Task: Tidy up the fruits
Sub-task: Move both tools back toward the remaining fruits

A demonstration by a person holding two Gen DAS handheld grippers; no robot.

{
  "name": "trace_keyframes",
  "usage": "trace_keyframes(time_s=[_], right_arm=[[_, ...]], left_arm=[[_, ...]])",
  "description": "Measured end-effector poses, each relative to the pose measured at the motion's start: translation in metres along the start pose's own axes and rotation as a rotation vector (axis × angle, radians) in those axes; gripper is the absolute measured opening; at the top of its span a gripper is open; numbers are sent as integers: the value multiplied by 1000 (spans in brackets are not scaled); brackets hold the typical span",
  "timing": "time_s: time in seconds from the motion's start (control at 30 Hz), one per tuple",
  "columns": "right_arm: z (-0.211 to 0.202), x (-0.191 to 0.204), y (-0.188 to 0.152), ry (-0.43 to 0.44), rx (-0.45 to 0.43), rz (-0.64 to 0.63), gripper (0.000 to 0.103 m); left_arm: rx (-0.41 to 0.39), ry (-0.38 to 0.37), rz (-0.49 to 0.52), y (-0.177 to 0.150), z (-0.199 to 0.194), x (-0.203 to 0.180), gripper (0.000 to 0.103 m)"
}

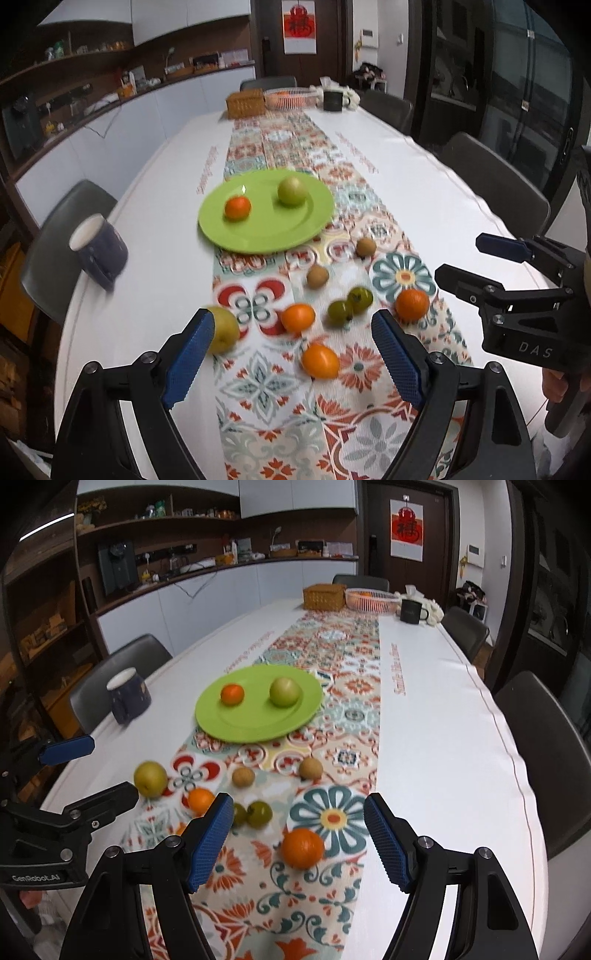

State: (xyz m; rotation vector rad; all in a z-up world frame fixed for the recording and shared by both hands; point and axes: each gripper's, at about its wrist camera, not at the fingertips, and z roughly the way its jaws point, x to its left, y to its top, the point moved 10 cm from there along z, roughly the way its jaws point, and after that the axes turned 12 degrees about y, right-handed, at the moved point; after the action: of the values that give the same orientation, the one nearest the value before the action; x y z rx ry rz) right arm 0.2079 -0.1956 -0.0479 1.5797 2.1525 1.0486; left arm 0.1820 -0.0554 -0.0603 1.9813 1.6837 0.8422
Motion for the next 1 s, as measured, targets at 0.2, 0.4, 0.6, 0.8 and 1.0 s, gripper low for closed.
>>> trace_keyframes(time_s=[0.2, 0.4, 0.6, 0.8, 1.0], right_arm=[[18, -6, -24, 4, 70, 22, 73], [38, -12, -45, 2, 133, 38, 73], [56, -19, -60, -4, 185, 55, 73], [70, -23, -65, -1, 207, 67, 73], [77, -26, -65, 2, 218, 82, 64]], left_arm=[[69, -17, 12, -24, 21, -9, 87], [127, -43, 17, -43, 41, -16, 87], [188, -56, 27, -58, 64, -21, 85], [213, -67, 32, -61, 78, -25, 76], [225, -96, 35, -61, 82, -31, 59]])
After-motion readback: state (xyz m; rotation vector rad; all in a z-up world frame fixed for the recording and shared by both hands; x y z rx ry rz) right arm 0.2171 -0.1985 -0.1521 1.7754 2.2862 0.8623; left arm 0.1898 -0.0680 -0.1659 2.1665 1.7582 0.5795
